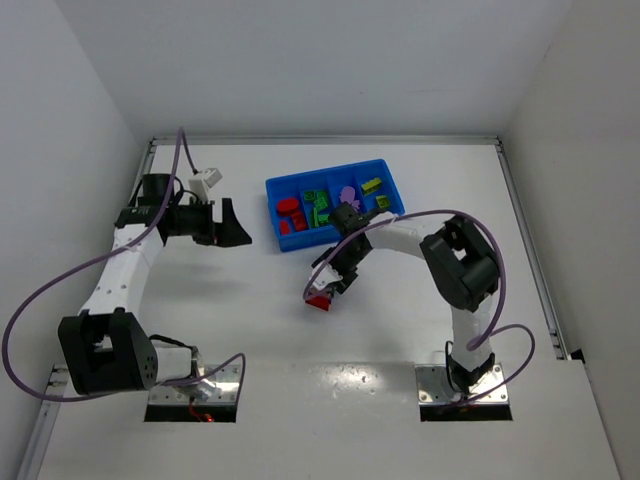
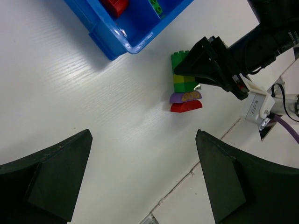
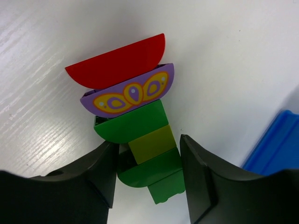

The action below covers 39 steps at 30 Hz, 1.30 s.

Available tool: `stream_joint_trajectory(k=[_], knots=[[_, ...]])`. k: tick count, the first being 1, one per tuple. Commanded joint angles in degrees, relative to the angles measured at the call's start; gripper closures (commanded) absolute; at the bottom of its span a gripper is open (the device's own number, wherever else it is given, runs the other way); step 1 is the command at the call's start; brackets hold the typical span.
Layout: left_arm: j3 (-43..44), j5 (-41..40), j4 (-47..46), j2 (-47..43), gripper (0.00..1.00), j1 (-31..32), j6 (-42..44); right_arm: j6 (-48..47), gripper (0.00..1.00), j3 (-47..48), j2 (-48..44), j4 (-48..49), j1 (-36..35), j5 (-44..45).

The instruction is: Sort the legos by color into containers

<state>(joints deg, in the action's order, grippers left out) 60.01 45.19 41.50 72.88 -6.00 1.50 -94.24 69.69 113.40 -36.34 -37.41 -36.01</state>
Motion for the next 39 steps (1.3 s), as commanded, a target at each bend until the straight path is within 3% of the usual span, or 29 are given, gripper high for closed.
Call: stream_joint_trajectory(k=[1,6,7,9,14,15,18,21,24,32,39], knots=[[-0.6,2.3,-0.5,0.1,0.0,-0.6,1.3,-2.6,0.52,-1.7,-1.6,-0.3,-0.9,-1.9],[-4.0,4.0,-0.5,-3.3,0.0,-0.6,1.8,-2.6,0.62,-8.4,-8.6,0.2,-2.7,-0.8],[-4.5,4.0,-1.1,-4.0,0.0,-0.6,1.8,-2.0,0.72,-10.2,-9.7,0.2,-2.7,-0.3],[-5.4,4.6,-1.7,-5.3,0.0,-0.6,1.2,1.6,0.84,-11.3,-11.6,0.2,-3.3,0.2],[-5.4,4.6,-2.7,-8.7,0.0,2.3,0.5,24.1,1.0,-12.1,-16.3,5.4,-2.8,2.6],[-5.4,4.1,-2.7,-9.5,0.0,3.2,0.5,33.7,1.0,-11.6,-16.8,6.4,-2.1,3.5],[-6.0,5.6,-3.3,-9.5,0.04,6.5,0.5,49.5,1.0,-9.5,-16.8,7.0,-0.7,5.9],[-6.7,10.6,-5.1,-7.7,0.06,9.9,1.7,60.5,1.0,-9.6,-19.8,7.9,2.0,4.0],[-8.2,20.8,-8.5,-3.0,0.11,12.9,1.0,68.2,1.0,-15.4,-26.6,15.5,2.5,5.9],[-3.5,30.3,-9.8,12.8,0.17,16.2,-1.0,74.2,1.0,-16.9,-33.4,22.3,2.5,13.1],[0.6,32.2,-9.8,16.2,0.17,17.3,-1.5,71.7,1.0,-16.3,-34.7,24.0,-0.5,19.1]])
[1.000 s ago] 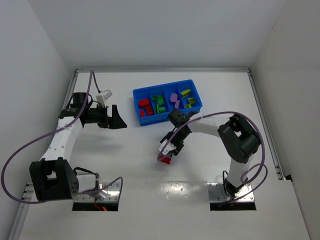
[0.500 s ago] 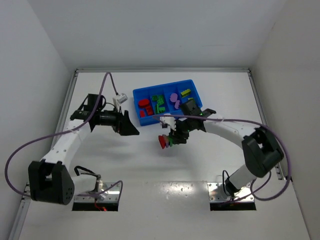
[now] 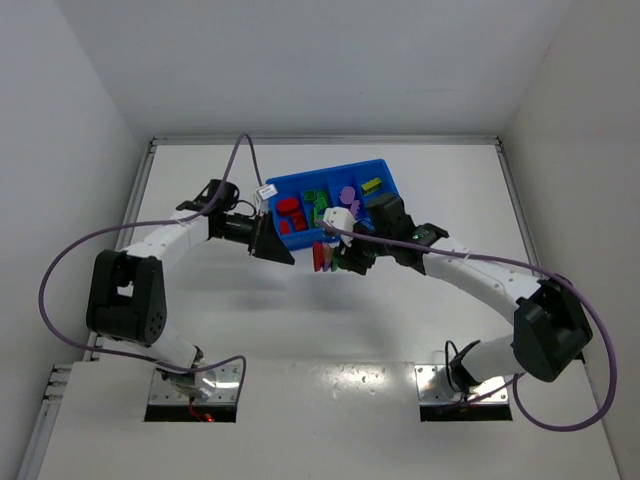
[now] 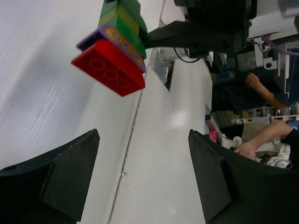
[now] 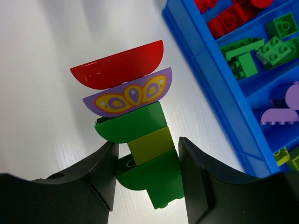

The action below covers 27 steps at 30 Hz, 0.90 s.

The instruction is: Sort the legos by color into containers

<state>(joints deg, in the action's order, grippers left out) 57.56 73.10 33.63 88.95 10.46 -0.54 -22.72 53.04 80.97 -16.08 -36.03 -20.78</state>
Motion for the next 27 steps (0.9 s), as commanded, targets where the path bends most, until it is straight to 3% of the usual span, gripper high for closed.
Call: stream_joint_trajectory(k=[1,6,11,27], knots=[[3.9,3.7,-1.9,0.6,0.17,1.5,0.0,-0.4,1.0,0.4,-2.3,4.3,-1.8,4.8],[5.0,-4.6,-4.3,1.2,0.17,3.4,-3.1,-0.5,1.0,3.6,-1.1,4.3,-3.6,6.5],[-0.7,-10.6,-18.3,-1.1,0.17,4.0,-16.2,0.7,1.0,5.7,-0.5,3.8,-3.6,7.6],[-1.6,-7.5,-29.1,0.0,0.21,7.1,-23.7,-0.5,1.0,6.2,-0.5,3.7,-6.0,8.2]])
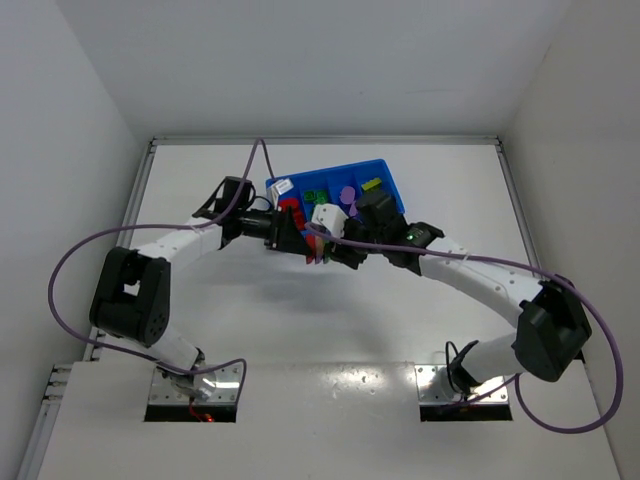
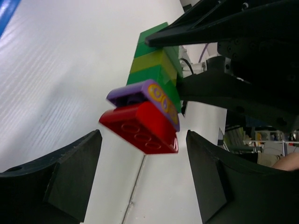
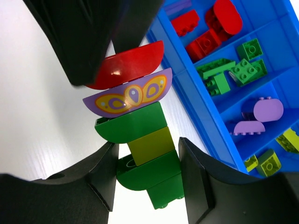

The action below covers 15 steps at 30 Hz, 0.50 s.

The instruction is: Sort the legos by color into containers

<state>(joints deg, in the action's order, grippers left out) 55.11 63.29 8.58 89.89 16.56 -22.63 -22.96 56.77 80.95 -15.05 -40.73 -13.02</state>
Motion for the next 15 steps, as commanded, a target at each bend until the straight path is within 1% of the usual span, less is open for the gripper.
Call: stream_joint_trajectory(k=[1,3,5,6,9,10,12,13,15], knots=[[0.9,2.3,-4.1,-0.9,0.22,1.5,-1.6,-0.2,1.0,2.5,-0.5,2.7,-1.3,1.0],[0.9,2.3,-4.7,-0.9,0.24,1.5,-2.2,-0.2,1.0,2.5,-0.5,2.7,-1.9,1.0],[0.9,2.8,-5.4,-0.9,0.32,1.5,-2.2,-0.2,1.0,3.0,-0.5,2.7,-1.9,1.0],[0.9,2.8,-5.4,-0.4,0.42,1.5,-2.8,-0.2,1.0,3.0,-0.5,2.7,-1.9,1.0],[0.3,3.4,-6.8,-0.4,0.53,1.5,-3.5,-0.2,1.0,3.0,-0.5,2.7,-1.9,1.7],[-0.3,3.4,-6.8,-0.9,0.61,1.5,-3.5,-0.2,1.0,2.4,-1.1,2.7,-1.9,1.7],[-1.8,4.0,-9.4,-1.6,0.71,1.0,-5.1,-0.2,1.0,1.9,-1.1,2.7,-1.2,1.7],[-2.5,4.6,-10.4,-2.4,0.82,0.2,-5.8,-0.2,1.0,1.1,-1.8,2.7,-1.2,2.4],[-4.7,4.6,-13.2,-3.7,0.91,-2.0,-8.0,-0.2,1.0,-0.1,-3.2,3.2,-0.5,3.3]])
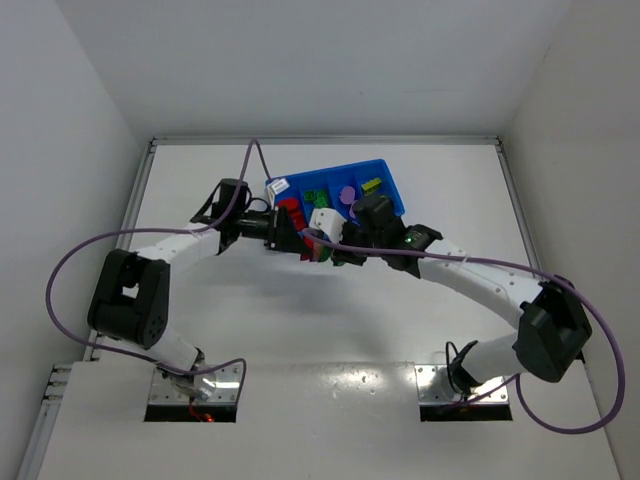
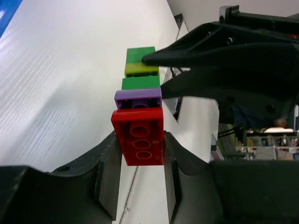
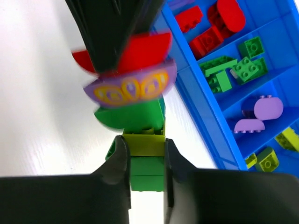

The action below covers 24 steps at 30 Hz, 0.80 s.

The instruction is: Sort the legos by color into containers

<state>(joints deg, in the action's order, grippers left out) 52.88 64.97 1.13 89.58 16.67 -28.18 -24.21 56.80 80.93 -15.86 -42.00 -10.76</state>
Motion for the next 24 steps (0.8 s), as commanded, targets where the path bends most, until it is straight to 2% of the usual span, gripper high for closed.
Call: stream_joint_trajectory(k=[1,7,11,17,24], knots=[[-3.3,3.5,-6.9,-4.6,0.96,-3.0,-3.3,1.0,1.0,-1.2,-3.8,4.0,0.8,1.5],[-7.1,3.5,-8.7,-9.1,0.97,-8.1,-3.9,1.0,1.0,-5.0,-6.9,4.0,3.4,2.1],[-7.1,1.7,-5.9,-10.3,0.98,-8.1,-1.2,2.5,1.0,-5.6,-7.4,3.5,4.6,-0.3],[-5.7,-3.4,-1.2,-10.3,0.98,-8.1,3.3,5.5,1.0,-6.2,-6.3,0.0,5.7,-11.0],[-6.5,-3.4,0.0,-10.9,0.98,-7.6,5.2,6.1,1.0,-8.3,-3.8,-5.8,5.7,-22.0]])
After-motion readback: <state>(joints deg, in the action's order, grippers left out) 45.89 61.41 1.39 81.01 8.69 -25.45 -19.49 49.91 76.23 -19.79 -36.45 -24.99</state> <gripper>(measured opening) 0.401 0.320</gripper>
